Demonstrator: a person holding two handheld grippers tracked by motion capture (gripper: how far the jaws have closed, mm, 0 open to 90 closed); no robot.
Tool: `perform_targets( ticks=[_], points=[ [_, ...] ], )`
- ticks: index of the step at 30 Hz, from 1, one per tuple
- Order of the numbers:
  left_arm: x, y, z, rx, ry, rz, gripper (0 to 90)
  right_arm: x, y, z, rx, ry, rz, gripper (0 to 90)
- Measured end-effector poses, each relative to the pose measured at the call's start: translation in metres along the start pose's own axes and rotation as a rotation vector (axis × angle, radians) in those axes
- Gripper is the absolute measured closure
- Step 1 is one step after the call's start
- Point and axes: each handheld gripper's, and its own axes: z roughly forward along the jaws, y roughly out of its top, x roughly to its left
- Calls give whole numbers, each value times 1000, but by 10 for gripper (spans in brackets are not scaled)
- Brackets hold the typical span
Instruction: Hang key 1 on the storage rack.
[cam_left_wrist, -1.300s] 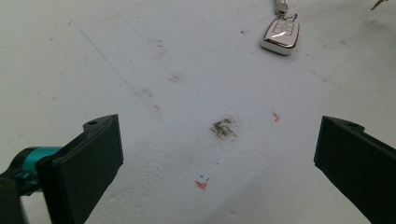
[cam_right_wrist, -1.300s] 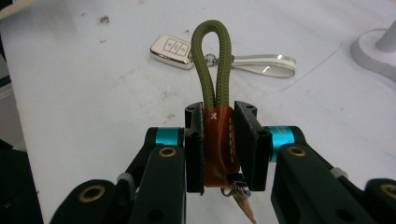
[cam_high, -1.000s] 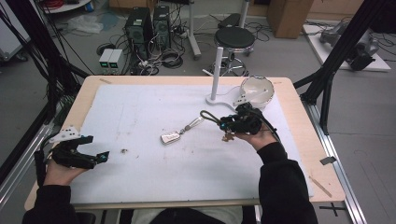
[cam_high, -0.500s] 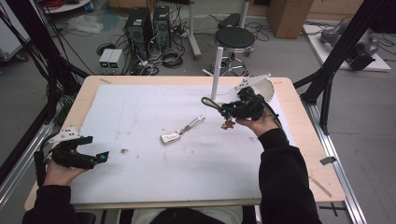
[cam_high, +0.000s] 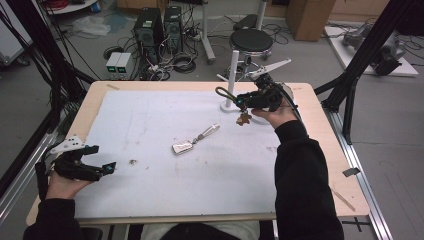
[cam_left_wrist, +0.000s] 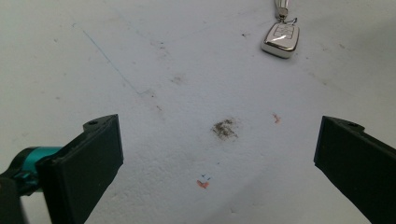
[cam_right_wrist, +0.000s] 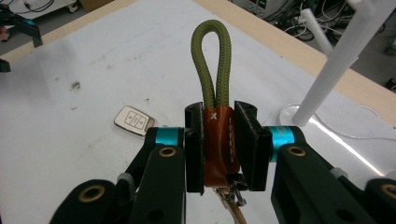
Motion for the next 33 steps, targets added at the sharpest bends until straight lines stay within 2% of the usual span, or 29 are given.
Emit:
perform_targets(
  ticks=[10, 13, 16, 26, 33],
  points=[
    [0, 0, 1, 7, -4, 5, 17, -18, 12, -5, 3, -48, 29, 743],
    [0, 0, 1, 7, -7, 6, 17, -21, 14, -5, -7, -48, 37, 743],
    [0, 0, 2, 11, -10, 9, 17, -24, 15, -3, -9, -70, 48, 743],
    [0, 0, 1, 2, -9, 8, 17, -36, 15, -6, -78, -130, 84, 743],
    [0, 0, 1, 2, -9, 10, 17, -42, 14, 0, -64, -145, 119, 743]
  ],
)
